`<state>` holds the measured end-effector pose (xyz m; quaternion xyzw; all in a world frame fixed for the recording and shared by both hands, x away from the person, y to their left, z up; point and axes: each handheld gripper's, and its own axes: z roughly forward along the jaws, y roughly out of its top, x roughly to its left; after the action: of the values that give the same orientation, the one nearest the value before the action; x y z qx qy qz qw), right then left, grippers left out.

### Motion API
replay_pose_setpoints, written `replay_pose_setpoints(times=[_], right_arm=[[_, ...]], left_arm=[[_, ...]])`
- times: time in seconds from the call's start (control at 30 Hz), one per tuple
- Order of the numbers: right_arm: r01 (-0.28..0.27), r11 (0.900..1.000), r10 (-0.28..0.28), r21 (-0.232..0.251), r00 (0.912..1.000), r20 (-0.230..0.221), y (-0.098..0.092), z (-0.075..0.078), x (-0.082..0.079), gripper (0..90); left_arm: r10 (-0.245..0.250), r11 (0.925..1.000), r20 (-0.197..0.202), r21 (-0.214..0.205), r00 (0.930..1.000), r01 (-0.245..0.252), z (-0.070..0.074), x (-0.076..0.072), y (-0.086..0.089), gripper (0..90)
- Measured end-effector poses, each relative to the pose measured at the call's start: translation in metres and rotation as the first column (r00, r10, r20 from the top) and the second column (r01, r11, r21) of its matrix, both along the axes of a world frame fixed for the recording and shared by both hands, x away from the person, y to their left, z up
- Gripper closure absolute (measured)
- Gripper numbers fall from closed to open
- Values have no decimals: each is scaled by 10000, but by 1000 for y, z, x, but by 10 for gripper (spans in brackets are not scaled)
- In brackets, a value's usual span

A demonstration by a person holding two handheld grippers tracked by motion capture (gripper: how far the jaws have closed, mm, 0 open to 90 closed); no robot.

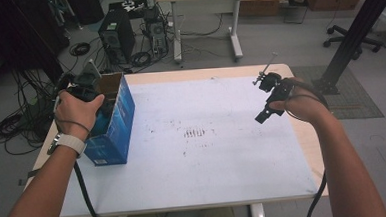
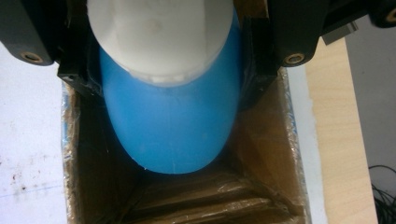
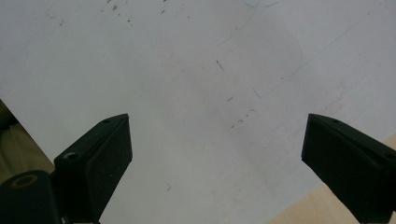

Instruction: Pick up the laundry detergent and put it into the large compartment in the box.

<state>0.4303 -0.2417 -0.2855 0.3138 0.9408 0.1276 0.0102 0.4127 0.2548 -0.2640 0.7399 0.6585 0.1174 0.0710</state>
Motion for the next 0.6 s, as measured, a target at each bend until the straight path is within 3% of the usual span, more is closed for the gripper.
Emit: replay_pose_setpoints(times=[0.6], right_arm=[[-37,10000,37,2,10000,3,1,0,0,87]], left_arm=[[12,9999,-102,-114,9999,-13,-16,0,5,374]])
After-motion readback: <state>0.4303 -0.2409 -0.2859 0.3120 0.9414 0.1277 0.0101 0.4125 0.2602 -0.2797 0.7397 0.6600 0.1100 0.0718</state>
